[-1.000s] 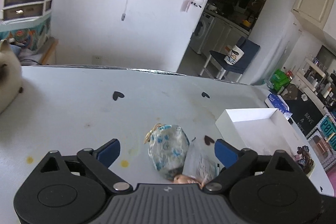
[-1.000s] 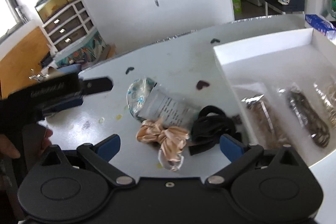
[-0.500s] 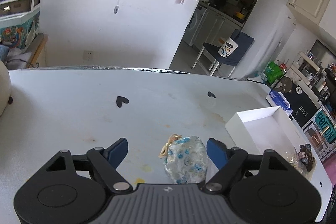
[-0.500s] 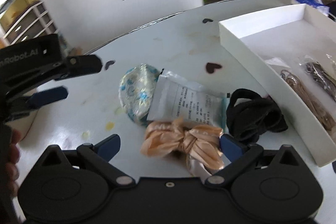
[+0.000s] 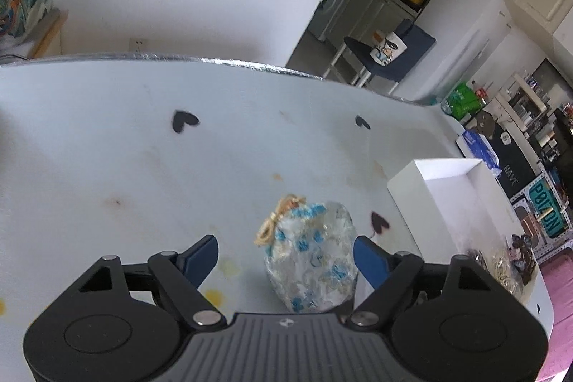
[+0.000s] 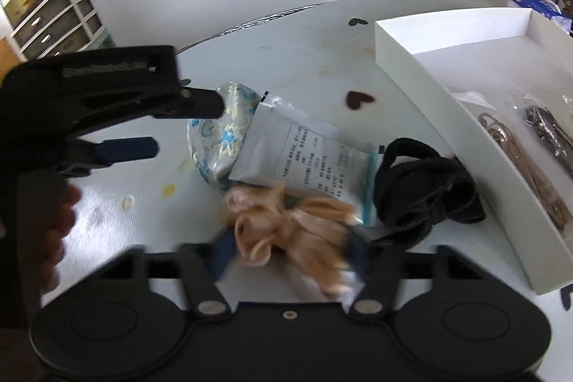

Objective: Organize soft objects
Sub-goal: 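Grasp the blue-floral pouch with the left gripper while the right grasps the peach ribbon bow, then lift and carry the floral pouch and ribbon bow over the tray with both grippers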

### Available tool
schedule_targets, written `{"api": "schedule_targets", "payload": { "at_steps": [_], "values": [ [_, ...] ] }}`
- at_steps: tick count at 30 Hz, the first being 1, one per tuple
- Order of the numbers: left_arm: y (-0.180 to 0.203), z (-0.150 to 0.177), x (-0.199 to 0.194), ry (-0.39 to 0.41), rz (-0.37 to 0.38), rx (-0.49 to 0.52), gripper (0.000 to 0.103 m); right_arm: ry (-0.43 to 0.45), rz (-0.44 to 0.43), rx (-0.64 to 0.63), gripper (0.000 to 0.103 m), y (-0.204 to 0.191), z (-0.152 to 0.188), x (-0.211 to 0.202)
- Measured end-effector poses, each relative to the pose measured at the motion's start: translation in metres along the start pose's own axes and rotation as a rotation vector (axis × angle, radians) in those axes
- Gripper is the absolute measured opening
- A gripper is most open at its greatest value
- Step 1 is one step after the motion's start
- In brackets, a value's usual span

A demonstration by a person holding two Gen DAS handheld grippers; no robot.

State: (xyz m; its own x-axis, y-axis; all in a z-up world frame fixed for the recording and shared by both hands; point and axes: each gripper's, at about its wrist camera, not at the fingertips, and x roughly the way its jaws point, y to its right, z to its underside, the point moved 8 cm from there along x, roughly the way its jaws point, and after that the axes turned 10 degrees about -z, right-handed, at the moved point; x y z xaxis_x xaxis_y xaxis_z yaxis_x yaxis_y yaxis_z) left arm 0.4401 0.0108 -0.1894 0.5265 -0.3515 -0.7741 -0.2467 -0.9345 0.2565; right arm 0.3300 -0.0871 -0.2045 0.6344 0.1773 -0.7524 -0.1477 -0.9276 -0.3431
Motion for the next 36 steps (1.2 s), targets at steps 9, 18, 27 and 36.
{"api": "schedule_targets", "payload": {
  "at_steps": [9,18,27,36],
  "values": [
    [0.026,0.006,0.017,-0.026,0.048,0.005,0.086,-0.014,-0.05,-0.048,0.039,0.008,0.009,-0.016],
    [0.025,0.009,0.024,-0.042,0.031,-0.037,0.041,0.008,-0.095,-0.14,0.039,0.011,0.004,-0.033],
    [0.001,0.017,0.004,-0.039,0.019,-0.11,0.032,-0.029,-0.121,-0.167,0.038,0.02,0.012,-0.047],
    [-0.016,0.031,-0.027,-0.012,-0.015,-0.175,0.027,-0.005,-0.141,-0.173,0.038,0.017,0.013,-0.057]
  ]
}}
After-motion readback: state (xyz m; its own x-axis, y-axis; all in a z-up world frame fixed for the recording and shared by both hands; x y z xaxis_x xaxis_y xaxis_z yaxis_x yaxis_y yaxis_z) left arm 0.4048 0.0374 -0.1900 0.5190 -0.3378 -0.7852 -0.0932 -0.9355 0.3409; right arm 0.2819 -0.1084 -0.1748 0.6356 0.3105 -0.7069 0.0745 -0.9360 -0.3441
